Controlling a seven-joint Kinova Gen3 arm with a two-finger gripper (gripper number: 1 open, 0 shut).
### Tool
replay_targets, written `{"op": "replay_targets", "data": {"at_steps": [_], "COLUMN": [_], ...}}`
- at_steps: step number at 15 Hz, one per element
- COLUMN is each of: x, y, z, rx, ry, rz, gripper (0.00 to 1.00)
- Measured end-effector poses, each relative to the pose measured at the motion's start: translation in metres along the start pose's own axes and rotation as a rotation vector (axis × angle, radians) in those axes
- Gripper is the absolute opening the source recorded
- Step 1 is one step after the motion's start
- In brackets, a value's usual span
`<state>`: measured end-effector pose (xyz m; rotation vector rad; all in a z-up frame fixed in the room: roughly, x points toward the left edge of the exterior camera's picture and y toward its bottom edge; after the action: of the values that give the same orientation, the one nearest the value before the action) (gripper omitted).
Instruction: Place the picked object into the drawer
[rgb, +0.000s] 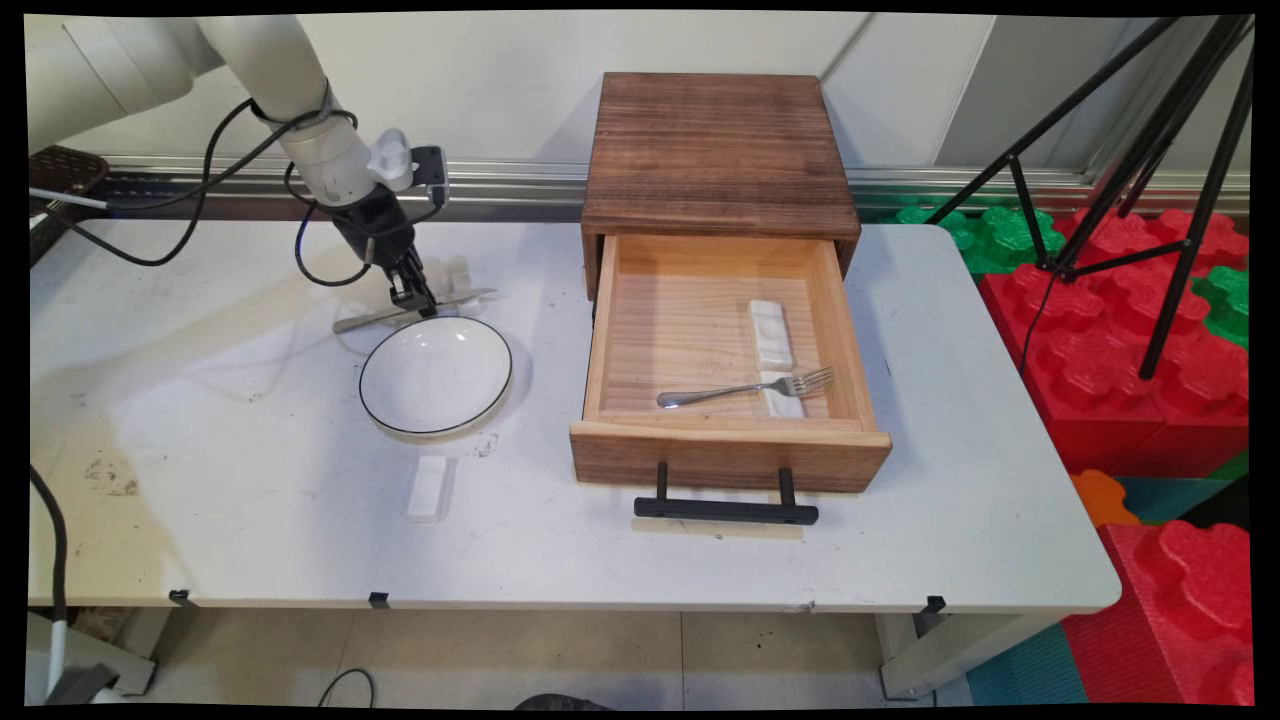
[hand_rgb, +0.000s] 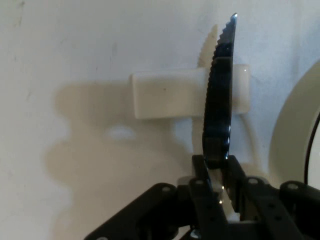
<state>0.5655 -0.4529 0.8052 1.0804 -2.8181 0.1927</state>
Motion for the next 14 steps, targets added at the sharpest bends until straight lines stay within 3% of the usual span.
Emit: {"op": "replay_targets", "data": {"at_steps": [8, 14], "x": [-0.007, -0.006], "y": [0.007, 0.022], "z": [-0.021, -0.069], "rx": [0.055, 0.118], "ry": [0.030, 0.117], "rz": [-0.089, -0.160], "gripper": [0.00, 0.00]}}
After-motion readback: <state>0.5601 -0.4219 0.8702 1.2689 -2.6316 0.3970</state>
